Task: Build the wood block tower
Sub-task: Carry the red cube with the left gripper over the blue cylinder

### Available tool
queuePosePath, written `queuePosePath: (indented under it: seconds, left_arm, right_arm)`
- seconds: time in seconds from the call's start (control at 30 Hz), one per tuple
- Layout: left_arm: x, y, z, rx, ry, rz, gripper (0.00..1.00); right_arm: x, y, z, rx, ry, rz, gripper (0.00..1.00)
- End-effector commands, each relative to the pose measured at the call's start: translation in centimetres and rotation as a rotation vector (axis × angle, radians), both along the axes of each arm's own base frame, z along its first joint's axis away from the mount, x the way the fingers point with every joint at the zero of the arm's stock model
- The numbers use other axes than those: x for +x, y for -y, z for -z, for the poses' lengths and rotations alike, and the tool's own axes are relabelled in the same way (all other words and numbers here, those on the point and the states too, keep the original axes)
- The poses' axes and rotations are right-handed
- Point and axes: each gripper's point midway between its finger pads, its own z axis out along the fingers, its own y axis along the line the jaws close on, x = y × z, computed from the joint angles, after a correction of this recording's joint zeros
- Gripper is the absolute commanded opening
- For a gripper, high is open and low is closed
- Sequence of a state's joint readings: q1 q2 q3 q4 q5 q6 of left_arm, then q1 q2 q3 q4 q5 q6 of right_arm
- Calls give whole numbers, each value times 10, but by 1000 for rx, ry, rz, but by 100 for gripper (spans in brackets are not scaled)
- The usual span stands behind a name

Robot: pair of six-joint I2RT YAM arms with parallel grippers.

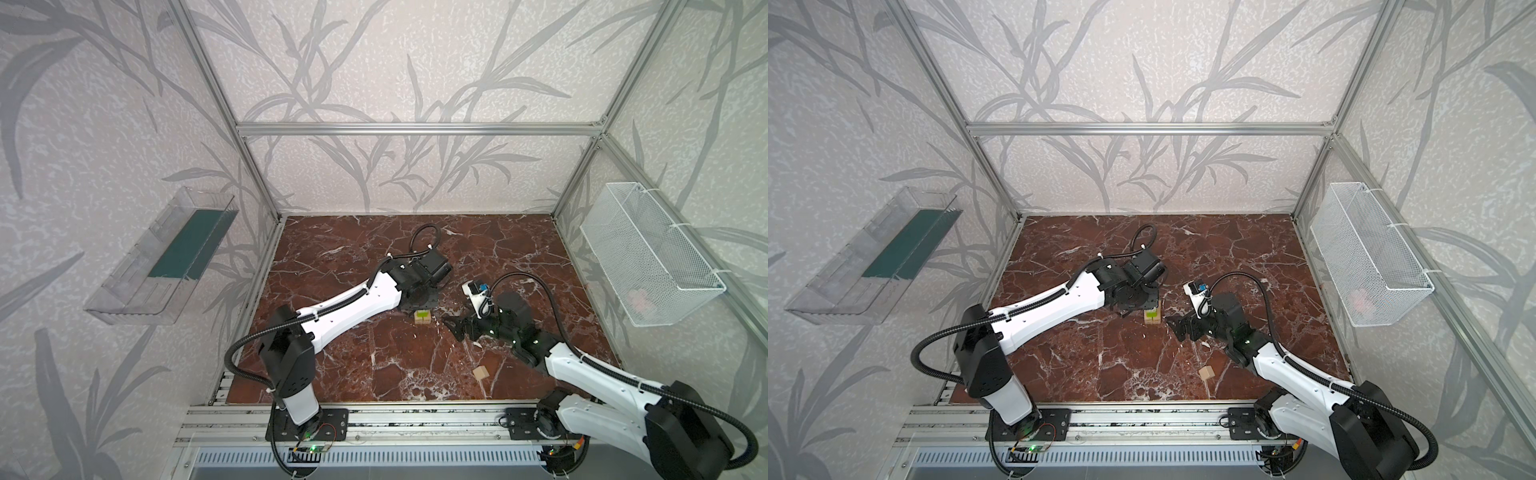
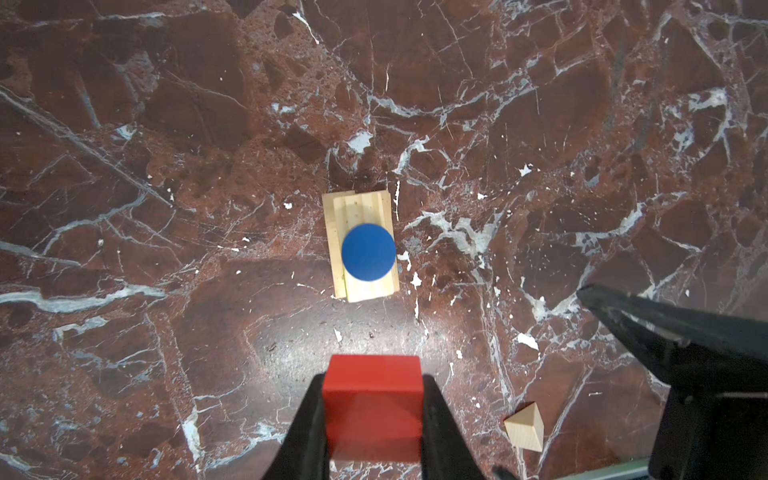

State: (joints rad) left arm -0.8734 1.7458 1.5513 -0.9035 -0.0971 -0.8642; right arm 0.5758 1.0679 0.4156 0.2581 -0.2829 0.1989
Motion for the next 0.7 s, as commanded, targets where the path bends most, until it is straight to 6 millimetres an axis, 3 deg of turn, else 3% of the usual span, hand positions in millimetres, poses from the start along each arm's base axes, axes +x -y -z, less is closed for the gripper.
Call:
queuePosePath:
  seconds: [0.0, 0.27, 0.67]
  left_arm:
    - [7, -1, 4, 29, -50, -22, 10]
    - [26, 3, 21, 112, -98, -39, 10]
    - [32, -3, 33, 184, -104, -59, 10]
  right_arm:
    - [2, -4, -8, 36, 32, -11, 99]
    - [1, 0, -15, 52, 61, 10, 99]
    - [-1, -1, -17, 59, 63, -5, 99]
